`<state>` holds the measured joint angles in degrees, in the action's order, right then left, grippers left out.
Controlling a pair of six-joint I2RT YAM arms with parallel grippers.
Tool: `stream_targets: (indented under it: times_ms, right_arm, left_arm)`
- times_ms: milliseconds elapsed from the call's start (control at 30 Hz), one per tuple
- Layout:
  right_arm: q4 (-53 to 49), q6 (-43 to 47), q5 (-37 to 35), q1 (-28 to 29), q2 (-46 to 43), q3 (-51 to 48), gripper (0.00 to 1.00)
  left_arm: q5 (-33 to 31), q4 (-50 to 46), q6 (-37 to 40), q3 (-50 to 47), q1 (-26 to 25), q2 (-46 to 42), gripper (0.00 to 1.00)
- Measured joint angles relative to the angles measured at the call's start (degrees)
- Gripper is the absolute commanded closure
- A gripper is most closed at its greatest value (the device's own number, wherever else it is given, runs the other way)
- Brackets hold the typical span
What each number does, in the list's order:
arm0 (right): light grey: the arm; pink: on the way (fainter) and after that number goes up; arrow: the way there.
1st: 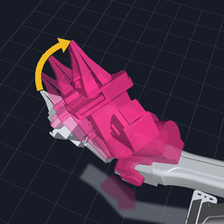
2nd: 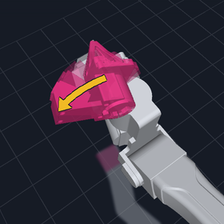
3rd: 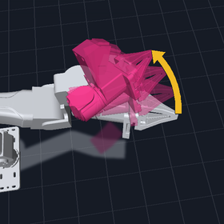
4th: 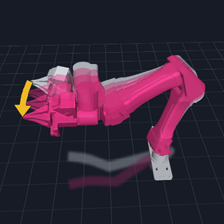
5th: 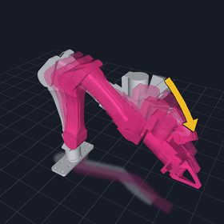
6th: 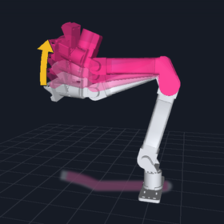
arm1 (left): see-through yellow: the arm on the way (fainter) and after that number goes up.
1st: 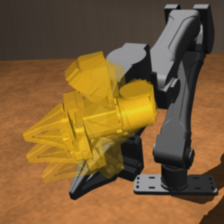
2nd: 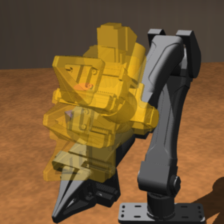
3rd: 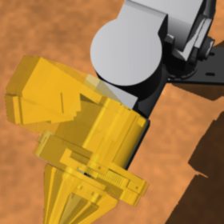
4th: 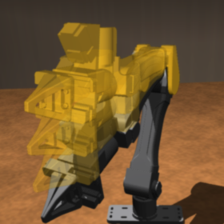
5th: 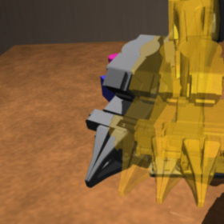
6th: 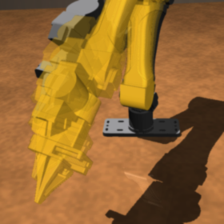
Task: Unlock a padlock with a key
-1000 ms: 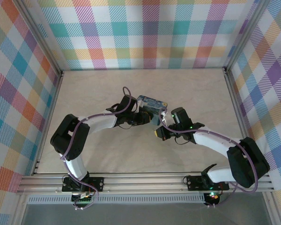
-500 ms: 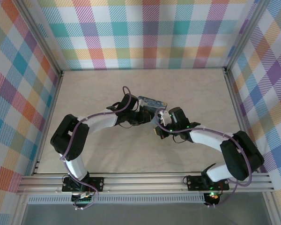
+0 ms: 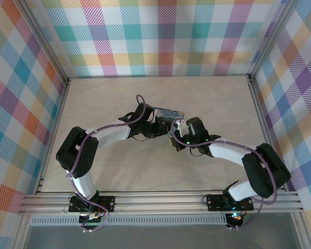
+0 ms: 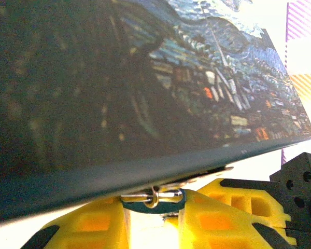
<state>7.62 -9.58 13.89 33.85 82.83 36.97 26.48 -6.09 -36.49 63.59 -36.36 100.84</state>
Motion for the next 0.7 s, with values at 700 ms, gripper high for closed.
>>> stream_targets:
  times_ms: [700]
  right_arm:
    - [1.5, -0.5, -0.9, 0.0, 0.4, 0.6, 1.00]
  left_arm:
    - [0.0, 0.1, 0.0, 0.0, -0.4, 0.0, 0.76]
